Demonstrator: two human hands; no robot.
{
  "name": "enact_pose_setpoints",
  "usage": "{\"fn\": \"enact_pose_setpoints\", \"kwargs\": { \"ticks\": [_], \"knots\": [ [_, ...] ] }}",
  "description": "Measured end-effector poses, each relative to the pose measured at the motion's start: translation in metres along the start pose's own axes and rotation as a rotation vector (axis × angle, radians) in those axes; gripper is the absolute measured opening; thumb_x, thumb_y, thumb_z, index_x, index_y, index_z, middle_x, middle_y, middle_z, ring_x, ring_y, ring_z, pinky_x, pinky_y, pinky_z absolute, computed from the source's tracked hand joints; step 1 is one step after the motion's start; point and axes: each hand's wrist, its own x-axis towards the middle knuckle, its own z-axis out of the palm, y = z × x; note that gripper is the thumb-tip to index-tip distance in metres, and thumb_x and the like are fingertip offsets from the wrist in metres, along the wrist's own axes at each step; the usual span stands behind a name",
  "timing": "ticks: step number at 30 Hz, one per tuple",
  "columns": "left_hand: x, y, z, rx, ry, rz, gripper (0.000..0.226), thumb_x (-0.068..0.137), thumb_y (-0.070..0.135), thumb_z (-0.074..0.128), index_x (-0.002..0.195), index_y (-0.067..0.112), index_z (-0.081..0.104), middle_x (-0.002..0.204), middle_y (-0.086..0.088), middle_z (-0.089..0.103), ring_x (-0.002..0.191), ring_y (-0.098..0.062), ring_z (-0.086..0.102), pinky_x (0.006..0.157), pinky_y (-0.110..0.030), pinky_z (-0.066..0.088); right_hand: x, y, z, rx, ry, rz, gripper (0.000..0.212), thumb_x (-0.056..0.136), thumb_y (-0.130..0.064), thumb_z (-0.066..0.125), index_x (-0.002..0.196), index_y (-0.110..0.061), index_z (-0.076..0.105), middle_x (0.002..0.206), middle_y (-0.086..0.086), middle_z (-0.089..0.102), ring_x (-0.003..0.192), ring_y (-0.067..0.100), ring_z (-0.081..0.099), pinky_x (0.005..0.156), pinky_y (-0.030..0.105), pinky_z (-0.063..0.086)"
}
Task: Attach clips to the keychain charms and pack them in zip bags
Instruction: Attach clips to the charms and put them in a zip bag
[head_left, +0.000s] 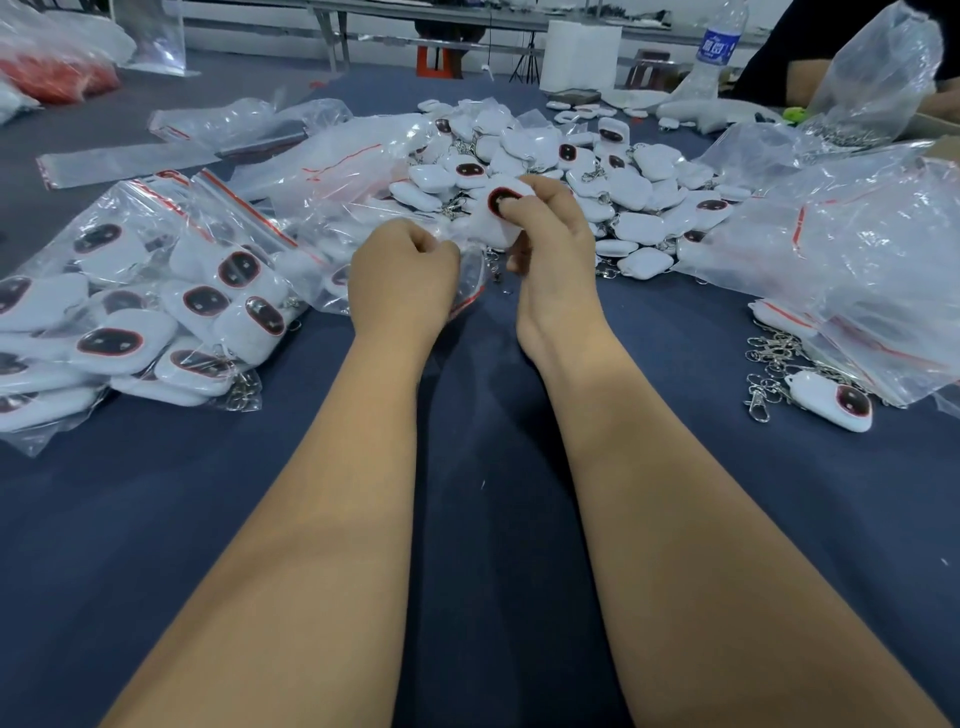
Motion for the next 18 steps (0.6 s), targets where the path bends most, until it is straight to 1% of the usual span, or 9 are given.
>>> {"fn": "enact_pose_setpoints", "kwargs": {
  "ticks": [3,5,9,10,11,13,15,17,18],
  "knots": [
    [-0.003,0.003,-0.001,0.107,0.007,0.059,0.007,0.082,0.026,0.054,0.078,0.024,0.060,0.074,0.007,0.060,0.080,-0.022,0.056,0.055,-0.027,0.032,0.001,-0.002,-0.001,0.131,0.011,0.039,0.016,0.092,0.000,0.056,0.085,-0.015,0.054,0.067,0.000,0.058,0.053,0.011,0.050,0.053,0.022,0.041],
    [-0.005,0.006,-0.001,0.045,0.019,0.056,0.008,0.084,0.026,0.053,0.082,0.024,0.061,0.081,0.005,0.063,0.082,-0.022,0.058,0.061,-0.030,0.037,0.000,-0.002,-0.001,0.128,-0.002,0.070,0.016,0.093,0.000,0.054,0.086,-0.013,0.049,0.067,0.002,0.060,0.055,0.015,0.056,0.057,0.024,0.048],
    [-0.006,0.012,-0.001,-0.256,0.065,-0.044,0.008,0.083,0.021,0.054,0.076,0.024,0.056,0.078,-0.001,0.064,0.080,-0.029,0.066,0.074,-0.044,0.055,-0.002,0.006,0.003,-0.216,0.019,0.037,0.016,0.090,-0.001,0.059,0.090,-0.013,0.048,0.078,0.006,0.060,0.068,0.016,0.058,0.068,0.031,0.054],
    [-0.006,0.013,-0.002,-0.293,0.085,-0.053,0.010,0.082,0.019,0.054,0.074,0.025,0.054,0.075,0.002,0.063,0.078,-0.025,0.066,0.072,-0.042,0.055,-0.003,0.007,0.003,-0.298,0.031,0.011,0.016,0.089,-0.003,0.060,0.091,-0.014,0.048,0.079,0.006,0.061,0.070,0.016,0.057,0.071,0.034,0.054],
    [-0.005,0.013,-0.002,-0.298,0.107,-0.044,0.012,0.081,0.019,0.054,0.072,0.027,0.053,0.072,0.007,0.060,0.072,-0.016,0.064,0.068,-0.033,0.052,-0.004,0.009,0.003,-0.353,0.039,-0.009,0.017,0.089,-0.006,0.062,0.091,-0.016,0.048,0.078,0.005,0.061,0.069,0.015,0.056,0.070,0.034,0.051],
    [-0.006,0.015,-0.002,-0.273,0.139,0.002,0.015,0.080,0.019,0.055,0.071,0.030,0.052,0.067,0.011,0.057,0.061,-0.001,0.052,0.058,-0.016,0.041,-0.004,0.012,0.002,-0.419,0.048,-0.045,0.020,0.087,-0.011,0.066,0.090,-0.019,0.047,0.069,-0.001,0.059,0.060,0.010,0.052,0.062,0.026,0.045],
    [-0.007,0.016,-0.002,-0.256,0.132,0.070,0.016,0.081,0.020,0.056,0.070,0.031,0.051,0.066,0.010,0.056,0.062,-0.003,0.051,0.058,-0.018,0.040,-0.005,0.012,0.002,-0.483,0.017,-0.068,0.016,0.087,-0.014,0.068,0.090,-0.020,0.052,0.065,-0.006,0.060,0.058,0.009,0.054,0.060,0.027,0.046],
    [-0.008,0.016,-0.001,-0.226,0.125,0.143,0.018,0.083,0.020,0.056,0.071,0.032,0.051,0.069,0.009,0.056,0.069,-0.009,0.053,0.063,-0.024,0.042,-0.005,0.013,0.003,-0.581,-0.096,-0.108,0.004,0.089,-0.011,0.062,0.086,-0.014,0.065,0.069,0.000,0.064,0.066,0.013,0.057,0.066,0.033,0.048],
    [-0.009,0.016,0.000,-0.215,0.129,0.174,0.017,0.083,0.020,0.056,0.073,0.033,0.051,0.070,0.008,0.055,0.071,-0.011,0.053,0.065,-0.025,0.042,-0.006,0.014,0.004,-0.669,-0.160,-0.141,0.016,0.089,-0.009,0.058,0.076,-0.012,0.068,0.067,0.003,0.060,0.068,0.016,0.053,0.065,0.035,0.045]
  ]
}}
